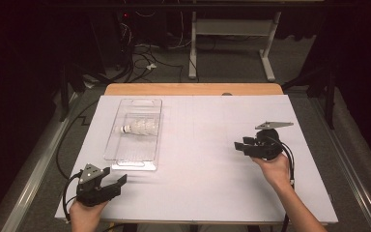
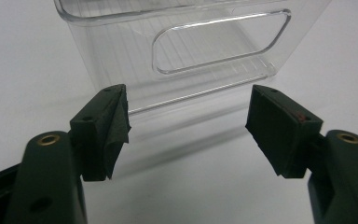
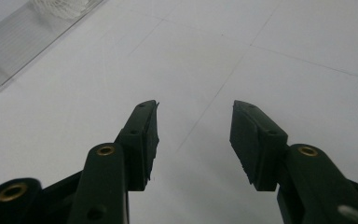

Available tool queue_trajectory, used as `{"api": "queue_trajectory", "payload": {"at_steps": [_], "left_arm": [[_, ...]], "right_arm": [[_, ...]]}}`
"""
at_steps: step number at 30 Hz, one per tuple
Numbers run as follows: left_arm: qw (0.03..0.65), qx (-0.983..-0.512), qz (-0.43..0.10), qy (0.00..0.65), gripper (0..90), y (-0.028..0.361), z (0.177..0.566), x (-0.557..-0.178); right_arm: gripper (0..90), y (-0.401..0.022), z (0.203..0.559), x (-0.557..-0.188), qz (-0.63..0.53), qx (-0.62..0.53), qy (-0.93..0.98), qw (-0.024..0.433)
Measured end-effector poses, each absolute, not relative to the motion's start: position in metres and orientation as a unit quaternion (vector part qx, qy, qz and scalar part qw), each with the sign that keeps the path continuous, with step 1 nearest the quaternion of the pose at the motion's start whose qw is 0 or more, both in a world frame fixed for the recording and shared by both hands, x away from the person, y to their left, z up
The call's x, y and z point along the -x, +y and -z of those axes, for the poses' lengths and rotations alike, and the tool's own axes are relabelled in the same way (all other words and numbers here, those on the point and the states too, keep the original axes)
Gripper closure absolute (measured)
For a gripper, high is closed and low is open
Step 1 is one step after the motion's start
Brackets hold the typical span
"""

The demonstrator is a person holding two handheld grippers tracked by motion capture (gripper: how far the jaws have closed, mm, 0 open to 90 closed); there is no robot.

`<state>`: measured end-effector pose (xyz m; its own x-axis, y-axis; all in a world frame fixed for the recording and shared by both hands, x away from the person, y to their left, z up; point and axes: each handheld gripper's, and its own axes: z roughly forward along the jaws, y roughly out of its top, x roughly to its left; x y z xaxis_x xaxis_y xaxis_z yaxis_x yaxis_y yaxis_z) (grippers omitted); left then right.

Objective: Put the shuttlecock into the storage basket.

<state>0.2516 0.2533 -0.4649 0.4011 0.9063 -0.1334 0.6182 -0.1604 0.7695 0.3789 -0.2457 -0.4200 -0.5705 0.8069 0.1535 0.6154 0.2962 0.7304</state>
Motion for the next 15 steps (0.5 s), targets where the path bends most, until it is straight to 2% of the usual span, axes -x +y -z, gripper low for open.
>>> {"api": "queue_trajectory", "payload": {"at_steps": [15], "left_arm": [[0.391,-0.737,-0.189,0.519,30.7,0.255,0.464,-0.251]], "right_arm": [[50.6,-0.271,0.427,-0.362,-0.404,-0.463,0.778,0.133]]}}
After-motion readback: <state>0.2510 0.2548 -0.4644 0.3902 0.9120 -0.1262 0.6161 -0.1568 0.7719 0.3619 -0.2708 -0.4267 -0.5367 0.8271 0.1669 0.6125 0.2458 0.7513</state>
